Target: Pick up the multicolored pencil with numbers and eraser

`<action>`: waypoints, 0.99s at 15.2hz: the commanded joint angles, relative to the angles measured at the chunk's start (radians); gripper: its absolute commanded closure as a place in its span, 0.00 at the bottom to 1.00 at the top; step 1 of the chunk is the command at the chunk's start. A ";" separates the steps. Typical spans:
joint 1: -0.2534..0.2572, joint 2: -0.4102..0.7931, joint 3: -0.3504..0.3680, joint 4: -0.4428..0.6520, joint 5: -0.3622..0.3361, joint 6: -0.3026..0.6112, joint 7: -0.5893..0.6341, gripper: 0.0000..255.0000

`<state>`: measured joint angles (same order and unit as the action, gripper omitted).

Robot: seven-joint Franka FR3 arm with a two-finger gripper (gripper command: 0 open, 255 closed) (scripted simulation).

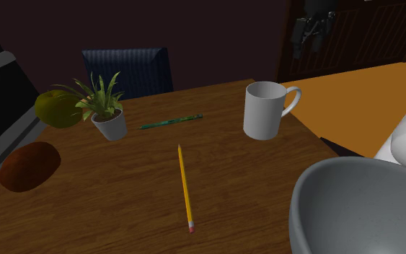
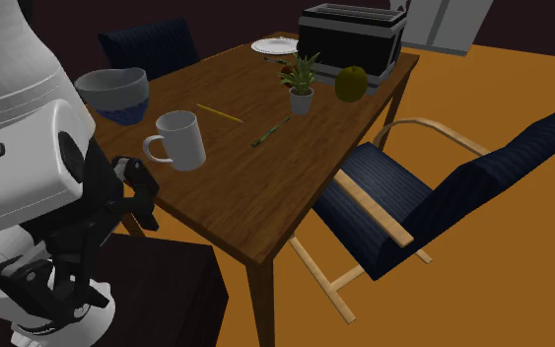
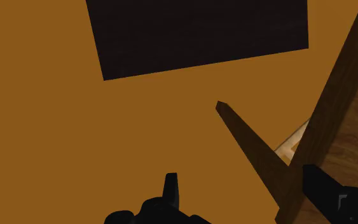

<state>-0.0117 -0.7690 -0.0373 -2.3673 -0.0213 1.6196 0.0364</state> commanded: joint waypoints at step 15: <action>0.214 0.406 0.168 0.291 0.014 0.036 -0.208 0.00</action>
<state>0.1869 -0.3810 0.1158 -2.0822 -0.0079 1.6501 -0.1585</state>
